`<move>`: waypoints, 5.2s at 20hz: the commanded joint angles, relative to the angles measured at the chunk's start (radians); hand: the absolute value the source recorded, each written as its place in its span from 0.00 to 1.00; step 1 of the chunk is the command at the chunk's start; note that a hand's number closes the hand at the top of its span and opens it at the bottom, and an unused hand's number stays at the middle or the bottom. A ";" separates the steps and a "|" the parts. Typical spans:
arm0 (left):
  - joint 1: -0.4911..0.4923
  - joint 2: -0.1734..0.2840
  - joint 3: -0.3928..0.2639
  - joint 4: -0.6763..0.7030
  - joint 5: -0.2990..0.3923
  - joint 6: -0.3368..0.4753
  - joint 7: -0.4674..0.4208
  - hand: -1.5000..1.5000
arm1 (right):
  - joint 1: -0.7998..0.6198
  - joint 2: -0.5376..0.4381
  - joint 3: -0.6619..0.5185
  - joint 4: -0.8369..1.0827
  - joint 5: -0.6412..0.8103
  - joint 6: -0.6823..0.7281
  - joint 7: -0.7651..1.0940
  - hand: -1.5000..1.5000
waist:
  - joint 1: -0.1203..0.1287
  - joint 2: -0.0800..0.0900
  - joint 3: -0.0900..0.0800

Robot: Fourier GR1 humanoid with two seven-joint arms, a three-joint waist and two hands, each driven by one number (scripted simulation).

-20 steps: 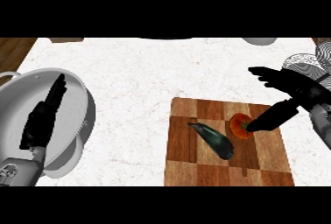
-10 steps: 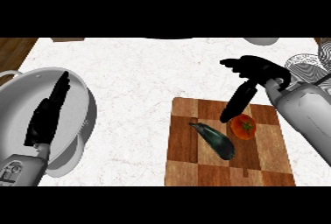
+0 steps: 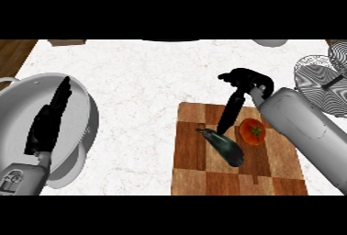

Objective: Pick the eggplant from the cutting board and place it in the tiered basket

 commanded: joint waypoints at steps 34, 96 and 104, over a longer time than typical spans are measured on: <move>0.049 -0.061 0.055 -0.076 -0.059 -0.058 0.042 0.50 | 0.117 0.084 0.133 -0.054 0.157 0.057 0.186 0.00 | -0.006 -0.003 0.001; 0.012 -0.096 0.178 -0.026 -0.127 -0.144 0.023 0.50 | 0.269 -0.271 -0.492 -0.720 0.702 -0.236 -0.255 1.00 | -0.018 -0.002 0.001; 0.017 -0.082 0.220 -0.064 -0.106 -0.195 0.038 0.50 | 0.248 -0.243 -0.692 -0.524 0.562 -0.161 -0.465 1.00 | -0.007 0.000 0.001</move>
